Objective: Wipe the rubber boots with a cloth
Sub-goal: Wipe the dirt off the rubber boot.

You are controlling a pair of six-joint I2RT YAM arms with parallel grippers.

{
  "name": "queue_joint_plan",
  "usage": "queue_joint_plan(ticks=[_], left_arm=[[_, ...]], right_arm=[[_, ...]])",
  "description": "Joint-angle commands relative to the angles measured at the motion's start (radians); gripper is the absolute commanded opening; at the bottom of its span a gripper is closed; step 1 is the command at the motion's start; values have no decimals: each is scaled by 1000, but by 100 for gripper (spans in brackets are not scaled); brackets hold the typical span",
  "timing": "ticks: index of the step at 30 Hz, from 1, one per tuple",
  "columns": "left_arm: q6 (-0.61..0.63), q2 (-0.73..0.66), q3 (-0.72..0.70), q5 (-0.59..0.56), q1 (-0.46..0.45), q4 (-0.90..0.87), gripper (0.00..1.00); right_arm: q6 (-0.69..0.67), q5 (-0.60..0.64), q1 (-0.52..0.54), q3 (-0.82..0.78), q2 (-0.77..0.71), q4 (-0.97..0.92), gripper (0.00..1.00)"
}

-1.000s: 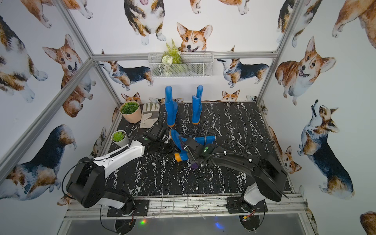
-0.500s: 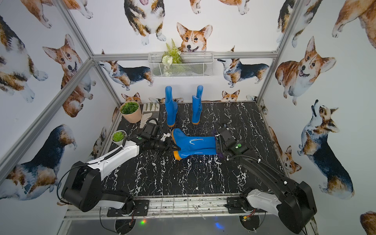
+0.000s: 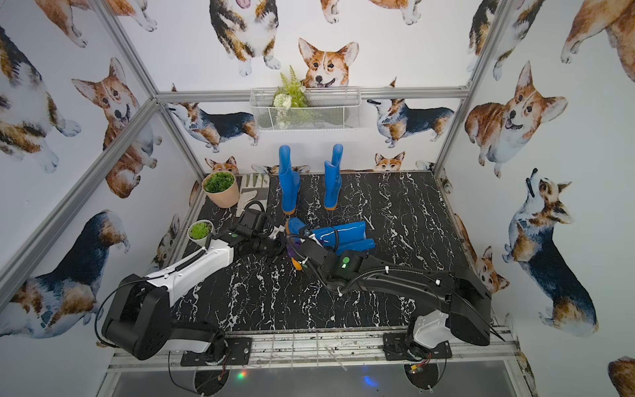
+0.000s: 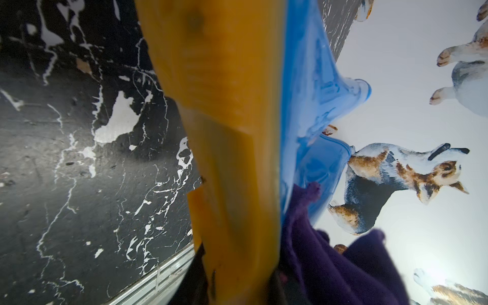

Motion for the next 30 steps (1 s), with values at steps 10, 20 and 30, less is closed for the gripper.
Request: queue_joint_plan(ticks=[10, 20, 30], left_arm=[[326, 90, 189, -214, -103, -357, 3], [499, 210, 406, -627, -329, -570, 100], [485, 18, 251, -781, -332, -486, 100]], right_arm=[[139, -359, -900, -320, -526, -228, 0], [195, -405, -805, -229, -470, -237, 0], [243, -420, -532, -138, -175, -90, 0]])
